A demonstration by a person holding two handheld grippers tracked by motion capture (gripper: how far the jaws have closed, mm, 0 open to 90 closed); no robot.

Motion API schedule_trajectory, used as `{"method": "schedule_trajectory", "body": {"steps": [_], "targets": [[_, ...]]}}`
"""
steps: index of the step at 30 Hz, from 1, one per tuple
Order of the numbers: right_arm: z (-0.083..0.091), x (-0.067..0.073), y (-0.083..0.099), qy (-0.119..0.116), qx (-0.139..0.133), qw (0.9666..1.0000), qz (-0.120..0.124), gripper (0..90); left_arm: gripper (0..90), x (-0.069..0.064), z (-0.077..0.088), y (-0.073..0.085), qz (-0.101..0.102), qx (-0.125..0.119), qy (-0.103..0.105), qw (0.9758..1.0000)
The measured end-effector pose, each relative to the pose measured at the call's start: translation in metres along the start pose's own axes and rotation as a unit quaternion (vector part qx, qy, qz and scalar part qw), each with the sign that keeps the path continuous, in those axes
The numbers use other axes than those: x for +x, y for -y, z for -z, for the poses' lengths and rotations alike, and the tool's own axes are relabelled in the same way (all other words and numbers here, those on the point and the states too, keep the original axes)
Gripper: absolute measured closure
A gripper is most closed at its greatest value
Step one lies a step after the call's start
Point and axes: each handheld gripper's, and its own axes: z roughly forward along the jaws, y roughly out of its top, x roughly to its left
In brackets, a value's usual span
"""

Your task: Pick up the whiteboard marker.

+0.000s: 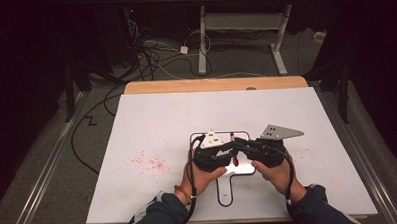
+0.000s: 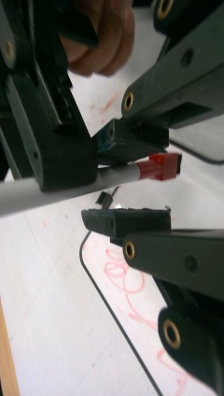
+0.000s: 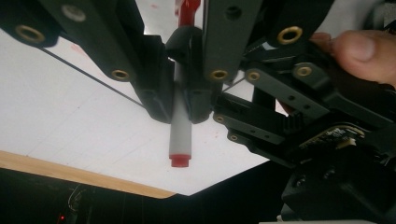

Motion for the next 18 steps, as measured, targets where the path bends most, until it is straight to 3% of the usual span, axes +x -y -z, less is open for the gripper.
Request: {"method": "schedule_trajectory", "body": {"steps": [4, 14, 15, 18], "targets": [[0.0008, 0.0011, -0.0003, 0.004, -0.003, 1.0, 0.003, 81.3, 77.4, 0.0005, -0.0008, -0.0001, -0.014, -0.001, -0.004, 0.9999], [0.0034, 0.0038, -0.0012, 0.013, -0.006, 0.9998, 0.014, 80.9, 78.5, 0.0023, -0.001, -0.0028, -0.048, 0.003, 0.0, 0.9989], [0.0038, 0.0041, -0.0017, 0.016, -0.006, 0.9998, 0.014, 73.2, 78.5, 0.0038, -0.0015, -0.0038, -0.058, 0.002, 0.002, 0.9983], [0.006, 0.0029, -0.0021, 0.019, -0.011, 0.9997, 0.01, 70.6, 78.6, 0.0074, -0.0019, -0.0042, -0.062, 0.002, 0.0, 0.9981]]}}
